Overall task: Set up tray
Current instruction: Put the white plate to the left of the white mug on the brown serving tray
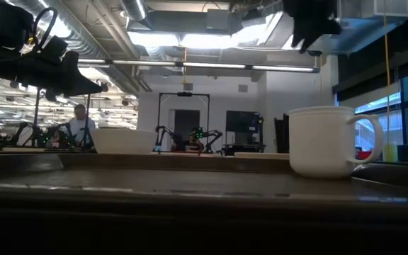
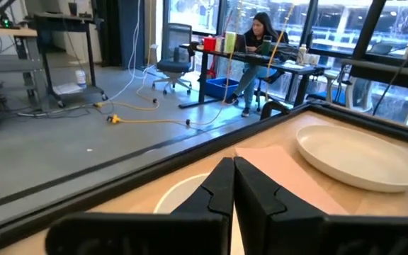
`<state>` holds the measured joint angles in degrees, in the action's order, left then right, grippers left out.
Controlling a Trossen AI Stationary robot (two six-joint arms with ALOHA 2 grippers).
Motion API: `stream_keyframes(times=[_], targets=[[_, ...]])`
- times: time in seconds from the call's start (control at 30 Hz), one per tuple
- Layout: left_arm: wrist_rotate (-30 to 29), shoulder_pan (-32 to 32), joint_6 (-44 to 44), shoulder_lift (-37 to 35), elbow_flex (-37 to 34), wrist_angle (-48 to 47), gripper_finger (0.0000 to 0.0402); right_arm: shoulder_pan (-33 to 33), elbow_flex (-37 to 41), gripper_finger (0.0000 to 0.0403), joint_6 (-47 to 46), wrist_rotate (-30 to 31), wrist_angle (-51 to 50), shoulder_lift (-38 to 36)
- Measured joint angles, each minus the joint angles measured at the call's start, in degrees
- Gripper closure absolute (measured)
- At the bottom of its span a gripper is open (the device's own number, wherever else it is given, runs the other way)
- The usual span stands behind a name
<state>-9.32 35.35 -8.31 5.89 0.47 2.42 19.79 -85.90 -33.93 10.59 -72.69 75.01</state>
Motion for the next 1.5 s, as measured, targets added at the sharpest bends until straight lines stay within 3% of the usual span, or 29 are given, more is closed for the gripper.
stream_keyframes(times=[0.2,0.3,0.57,0.83,1.5], targets=[[0.0,0.0,0.0,0.0,0.0,0.0,0.0398,3.5,12.5,0.0249,-13.7,8.1,2.6,-4.6],[0.1,0.0,0.0,0.0,0.0,0.0,0.0398,5.7,18.5,0.0249,-19.3,6.6,6.6,-4.5],[0.4,0.0,-0.4,0.0,0.0,0.0,0.0398,10.0,34.0,0.0249,-19.9,2.9,24.2,-3.3],[0.4,0.0,-0.5,0.0,0.0,0.0,0.0398,12.4,42.4,0.0249,-19.9,2.9,29.5,-3.4],[0.4,0.0,-0.5,0.0,0.0,0.0,0.0398,13.5,55.3,0.0249,-24.9,1.6,47.1,-1.0]])
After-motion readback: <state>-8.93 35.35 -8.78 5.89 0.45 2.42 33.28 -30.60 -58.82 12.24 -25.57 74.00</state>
